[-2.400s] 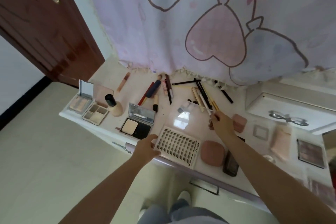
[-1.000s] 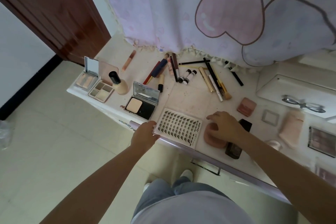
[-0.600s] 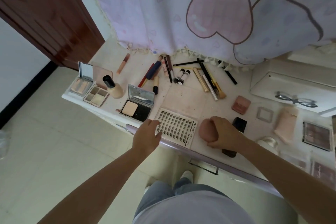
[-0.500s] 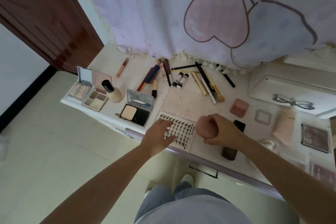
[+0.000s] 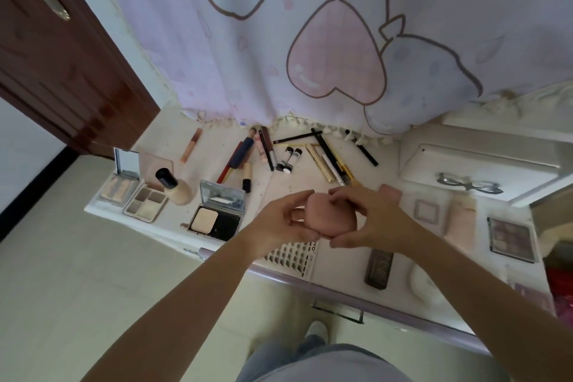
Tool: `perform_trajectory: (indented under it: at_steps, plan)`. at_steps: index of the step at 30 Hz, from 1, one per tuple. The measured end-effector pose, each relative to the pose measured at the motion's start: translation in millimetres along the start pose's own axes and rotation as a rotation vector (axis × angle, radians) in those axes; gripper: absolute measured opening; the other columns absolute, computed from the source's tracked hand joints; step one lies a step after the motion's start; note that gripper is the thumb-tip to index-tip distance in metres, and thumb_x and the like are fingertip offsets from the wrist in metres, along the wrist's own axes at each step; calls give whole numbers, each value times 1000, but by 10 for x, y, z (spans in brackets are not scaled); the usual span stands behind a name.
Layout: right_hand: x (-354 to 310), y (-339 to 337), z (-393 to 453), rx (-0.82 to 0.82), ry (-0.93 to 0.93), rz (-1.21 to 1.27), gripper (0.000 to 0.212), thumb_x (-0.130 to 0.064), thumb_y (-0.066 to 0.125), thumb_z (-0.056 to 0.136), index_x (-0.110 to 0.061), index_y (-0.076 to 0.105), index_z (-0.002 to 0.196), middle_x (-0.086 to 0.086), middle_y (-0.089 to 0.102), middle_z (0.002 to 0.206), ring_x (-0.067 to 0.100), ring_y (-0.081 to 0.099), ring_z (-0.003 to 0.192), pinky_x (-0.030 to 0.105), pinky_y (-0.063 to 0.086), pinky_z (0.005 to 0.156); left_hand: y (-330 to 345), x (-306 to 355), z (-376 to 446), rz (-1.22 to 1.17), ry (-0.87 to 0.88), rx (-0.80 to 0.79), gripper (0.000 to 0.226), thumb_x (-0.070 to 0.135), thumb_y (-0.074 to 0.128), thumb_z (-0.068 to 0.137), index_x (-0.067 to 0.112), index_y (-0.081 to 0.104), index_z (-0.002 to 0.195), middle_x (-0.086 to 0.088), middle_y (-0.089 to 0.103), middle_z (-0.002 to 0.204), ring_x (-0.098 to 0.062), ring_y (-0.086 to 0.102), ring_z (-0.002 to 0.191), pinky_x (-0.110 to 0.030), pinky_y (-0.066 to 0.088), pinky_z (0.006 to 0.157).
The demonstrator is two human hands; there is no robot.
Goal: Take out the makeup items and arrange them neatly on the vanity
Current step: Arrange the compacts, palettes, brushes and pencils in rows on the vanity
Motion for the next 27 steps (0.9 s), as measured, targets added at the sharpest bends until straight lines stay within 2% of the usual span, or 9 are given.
perform_trajectory:
  at_steps: [2,6,9,11,13,15,19,24,27]
  plan:
    - [28,-23,5,-7,-8,34,65,-24,84,61,-27,50,116,-19,44,118,6,47,114,19,41,98,-8,60,15,11,21,4,69,0,70,57,20,49,119,1,62,108,-9,65,91,-26,57,74]
    - [87,-44,-15,-7,0,75,67,-45,76,58,-35,45,117,-13,43,129,5,46,119,19,44,99,17,102,58,48,37,-19,73,14,78,53,19,50,121,4,64,109,-8,66,96,-24,55,77]
    - [98,-66,-23,33,15,82,60,-36,71,61,-35,46,115,-23,45,120,-2,49,109,6,43,89,55,100,103,74,24,-23,69,-7,72,69,9,44,130,1,62,111,-5,66,93,-21,54,75]
    - [90,-68,-23,49,16,93,64,-41,70,58,-31,50,118,-28,44,112,-7,49,103,1,43,82,61,113,130,94,34,-18,62,-12,65,74,10,46,128,2,62,109,-5,66,91,-21,54,74]
    - [108,-73,-22,60,11,99,70,-41,72,59,-20,53,123,-22,48,112,-7,50,102,1,43,80,65,136,151,116,39,-10,54,-12,65,73,20,53,115,3,63,105,-5,66,89,-23,55,76]
    - [128,-96,-23,75,28,120,64,-23,79,66,-14,54,124,-11,50,118,-3,49,104,1,43,81,59,158,166,132,41,7,53,-12,67,72,27,55,105,1,64,104,-8,65,92,-26,55,82]
    - [134,-176,14,133,45,180,66,-20,80,57,-10,59,119,-7,54,117,4,52,109,10,48,85,47,235,228,116,57,36,55,-15,66,70,9,53,118,3,63,101,-10,62,92,-21,54,79]
    - [146,-241,83,149,76,165,53,-5,79,67,-8,61,117,0,61,115,7,57,103,12,50,82,55,276,265,157,62,24,52,-17,64,72,7,53,117,5,63,97,-1,64,82,-14,54,71]
    - [192,-316,94,151,126,259,44,-6,73,73,-11,62,116,4,66,109,14,62,99,25,51,88,64,259,265,156,68,-7,53,-20,63,71,14,55,111,5,64,97,3,66,80,-14,53,71]
Point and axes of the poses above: each hand's wrist, its own z-axis towards the middle knuckle, its own y-axis out of the palm, x = y × z, the point moved 6 cm from there along z, towards the middle knuckle
